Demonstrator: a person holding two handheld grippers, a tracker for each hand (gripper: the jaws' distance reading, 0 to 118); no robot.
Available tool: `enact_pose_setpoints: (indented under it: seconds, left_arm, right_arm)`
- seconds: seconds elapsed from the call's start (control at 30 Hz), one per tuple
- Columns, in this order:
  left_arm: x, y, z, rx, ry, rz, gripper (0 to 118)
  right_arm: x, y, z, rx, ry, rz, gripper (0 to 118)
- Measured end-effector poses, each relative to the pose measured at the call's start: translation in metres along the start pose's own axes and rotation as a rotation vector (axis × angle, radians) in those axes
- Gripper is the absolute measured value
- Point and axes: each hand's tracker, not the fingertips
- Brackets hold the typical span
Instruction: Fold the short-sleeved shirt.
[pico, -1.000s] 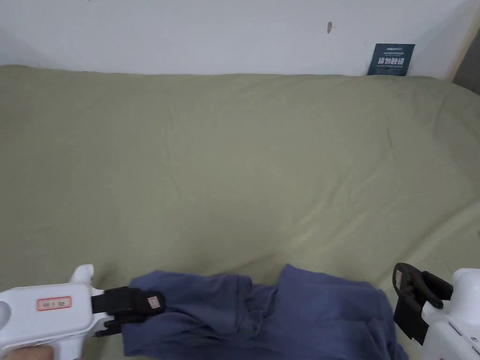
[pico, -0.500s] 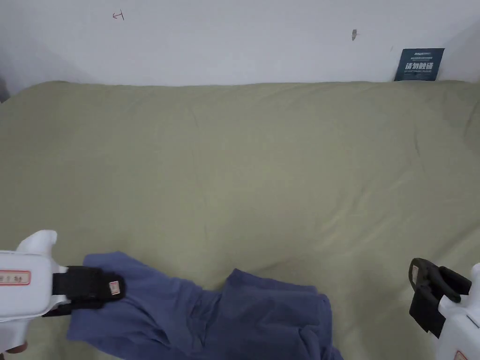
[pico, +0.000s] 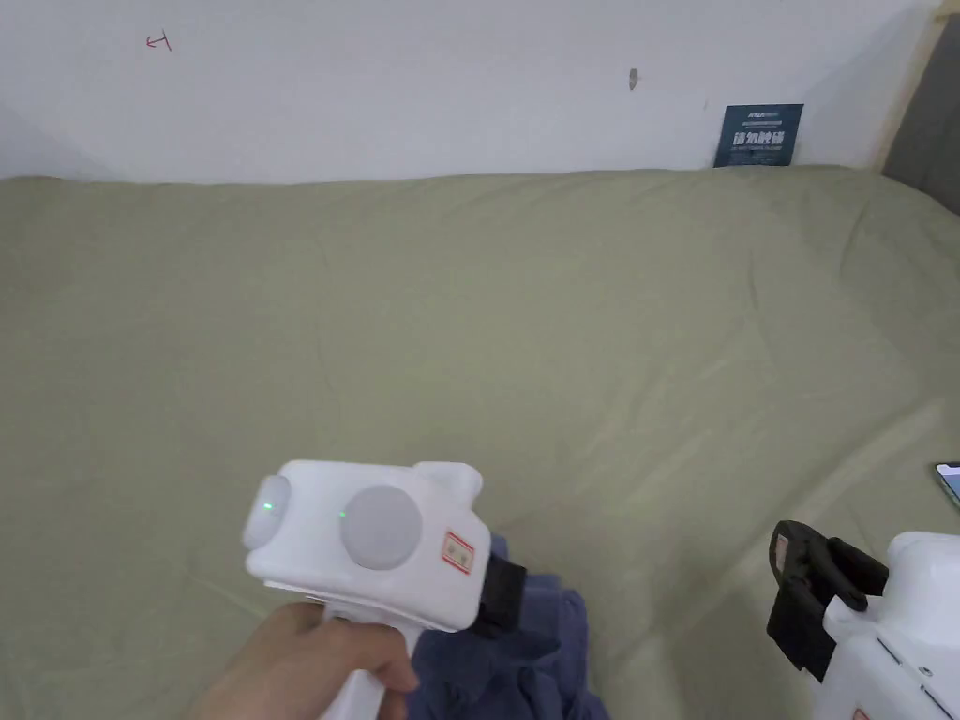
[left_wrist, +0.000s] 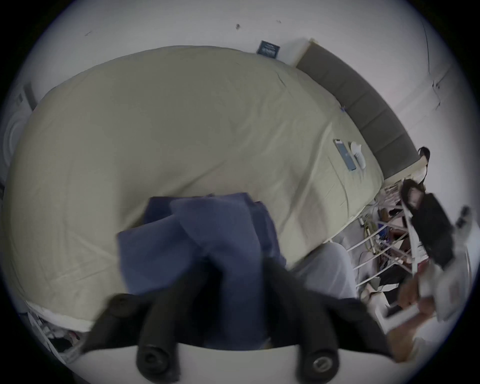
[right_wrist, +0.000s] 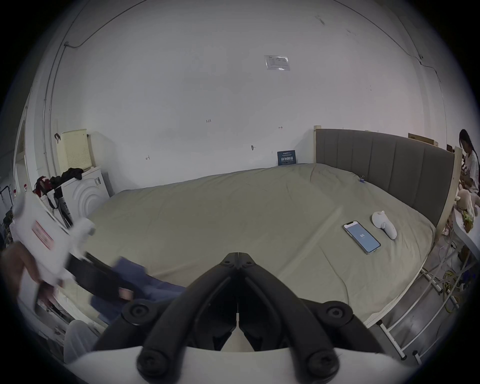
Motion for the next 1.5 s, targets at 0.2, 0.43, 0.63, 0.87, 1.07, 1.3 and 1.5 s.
enact_pose_setpoints:
  seconds: [0.2, 0.43, 0.63, 0.87, 1.07, 1.3, 1.5]
  left_arm:
    - [-0.010, 0.003, -0.008, 0.038, -0.175, 0.072, 117]
    - [-0.077, -0.015, 0.014, 0.121, -0.364, 0.285, 11]
    - [-0.057, -0.044, -0.063, 0.024, -0.577, 0.357, 0]
    - [-0.057, -0.058, -0.094, 0.026, -0.601, 0.348, 0]
    - [-0.084, -0.031, -0.019, 0.089, -0.465, 0.239, 0]
    - [-0.167, -0.042, 0.030, 0.099, -0.332, 0.261, 0]
    - [-0.223, -0.069, 0.010, 0.053, -0.357, 0.354, 0]
  right_arm:
    - [0.006, 0.001, 0.005, -0.006, -0.015, 0.003, 2]
    - [0.005, -0.004, -0.013, -0.036, -0.015, -0.016, 2]
    - [0.000, -0.011, -0.013, -0.078, 0.003, -0.032, 2]
    - [-0.001, -0.018, -0.022, -0.181, 0.123, -0.070, 2]
    - [-0.021, -0.025, -0.073, -0.410, 0.441, -0.194, 2]
    - [-0.035, -0.074, -0.175, -0.715, 0.731, -0.400, 2]
    - [-0.005, -0.111, -0.221, -0.852, 0.820, -0.625, 2]
